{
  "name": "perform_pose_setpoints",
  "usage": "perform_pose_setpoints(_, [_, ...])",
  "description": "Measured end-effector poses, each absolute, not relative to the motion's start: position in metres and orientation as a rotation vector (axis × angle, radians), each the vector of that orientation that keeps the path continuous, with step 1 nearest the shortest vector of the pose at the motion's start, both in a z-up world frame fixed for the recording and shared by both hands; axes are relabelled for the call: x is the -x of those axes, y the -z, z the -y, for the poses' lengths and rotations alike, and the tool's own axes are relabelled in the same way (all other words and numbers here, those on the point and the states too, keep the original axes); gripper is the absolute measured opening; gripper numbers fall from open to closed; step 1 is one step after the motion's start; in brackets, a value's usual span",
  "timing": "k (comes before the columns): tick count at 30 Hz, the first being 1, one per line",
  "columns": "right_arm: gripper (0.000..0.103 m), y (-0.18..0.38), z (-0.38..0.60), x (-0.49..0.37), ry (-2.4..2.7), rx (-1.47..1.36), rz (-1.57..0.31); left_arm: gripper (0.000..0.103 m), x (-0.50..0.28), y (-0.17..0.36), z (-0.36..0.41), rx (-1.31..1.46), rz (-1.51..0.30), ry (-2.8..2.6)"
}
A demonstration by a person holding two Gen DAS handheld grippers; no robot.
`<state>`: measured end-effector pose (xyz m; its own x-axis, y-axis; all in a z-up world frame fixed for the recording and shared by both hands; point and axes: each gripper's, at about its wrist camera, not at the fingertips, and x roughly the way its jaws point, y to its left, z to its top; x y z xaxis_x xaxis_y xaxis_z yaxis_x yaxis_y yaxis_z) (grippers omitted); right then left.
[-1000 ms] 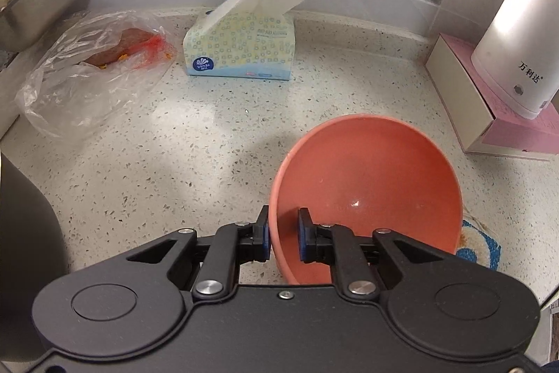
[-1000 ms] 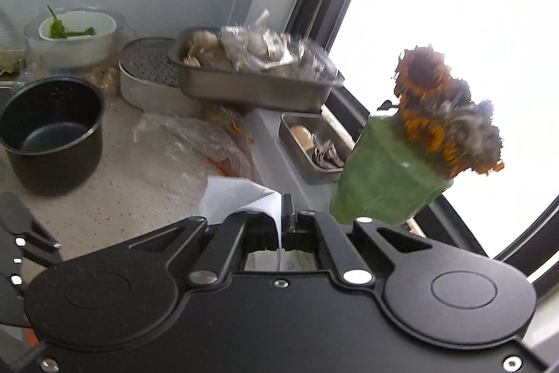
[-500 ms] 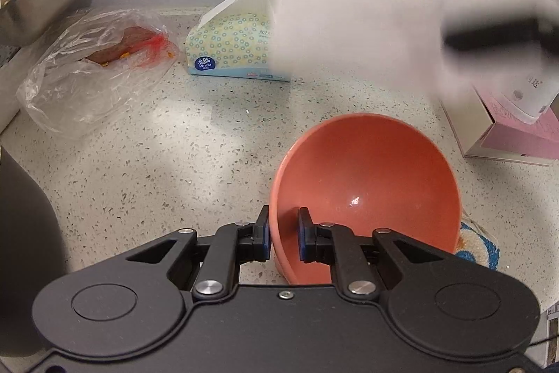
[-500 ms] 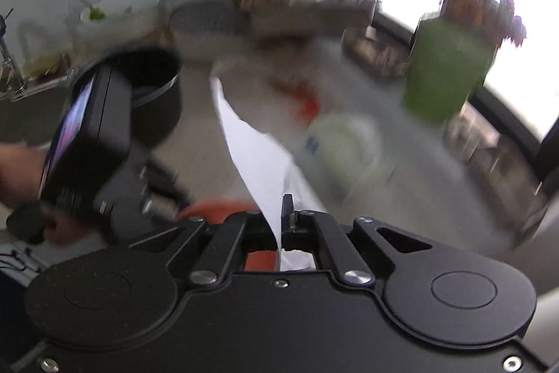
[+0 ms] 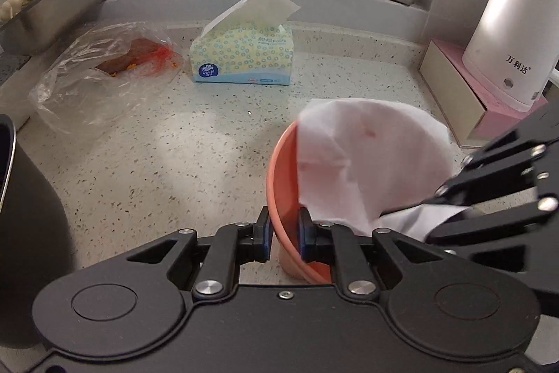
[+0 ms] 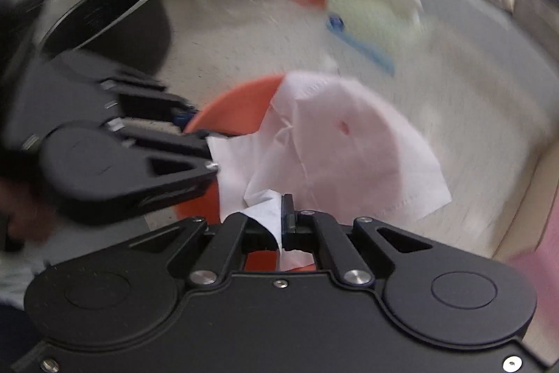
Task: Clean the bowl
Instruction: 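Bring the tissue into the orange bowl with the right gripper while the left gripper holds the rim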
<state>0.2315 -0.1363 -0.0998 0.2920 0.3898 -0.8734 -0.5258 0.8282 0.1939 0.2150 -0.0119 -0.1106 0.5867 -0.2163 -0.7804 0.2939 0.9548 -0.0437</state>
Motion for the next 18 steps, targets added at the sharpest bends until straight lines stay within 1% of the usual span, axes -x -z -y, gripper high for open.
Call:
perform_pose_setpoints(1, [0.000, 0.103, 0.137, -0.232, -0.622, 0.095, -1.150, 0.014, -0.213, 0.111, 0.010, -0.091, -0.895, 0.299])
perform_pose_setpoints(3, [0.002, 0.107, 0.140, -0.231, -0.638, 0.014, -1.194, 0.014, -0.211, 0.110, 0.009, -0.095, -0.891, 0.309])
perform_pose_setpoints(4, [0.004, 0.108, 0.142, -0.231, -0.648, -0.017, -1.207, 0.014, -0.210, 0.110, 0.008, -0.098, -0.888, 0.319])
perform_pose_setpoints(5, [0.009, 0.109, 0.143, -0.231, -0.654, -0.025, -1.211, 0.014, -0.209, 0.110, 0.007, -0.100, -0.885, 0.326])
perform_pose_setpoints(6, [0.028, 0.107, 0.143, -0.230, -0.650, -0.010, -1.203, 0.014, -0.209, 0.111, 0.006, -0.102, -0.884, 0.333])
perform_pose_setpoints(7, [0.041, 0.105, 0.144, -0.229, -0.640, 0.015, -1.190, 0.014, -0.208, 0.111, 0.005, -0.103, -0.883, 0.337])
perform_pose_setpoints(8, [0.048, 0.102, 0.144, -0.227, -0.638, 0.031, -1.185, 0.014, -0.208, 0.111, 0.004, -0.103, -0.884, 0.338])
perform_pose_setpoints(9, [0.056, 0.098, 0.144, -0.225, -0.658, 0.045, -1.188, 0.014, -0.208, 0.111, 0.004, -0.102, -0.884, 0.338])
perform_pose_setpoints(12, [0.063, 0.085, 0.146, -0.221, -0.715, 0.077, -1.163, 0.014, -0.210, 0.111, 0.004, -0.101, -0.883, 0.345])
perform_pose_setpoints(18, [0.065, 0.053, 0.151, -0.215, -0.706, 0.158, -1.047, 0.014, -0.210, 0.110, 0.003, -0.112, -0.883, 0.353])
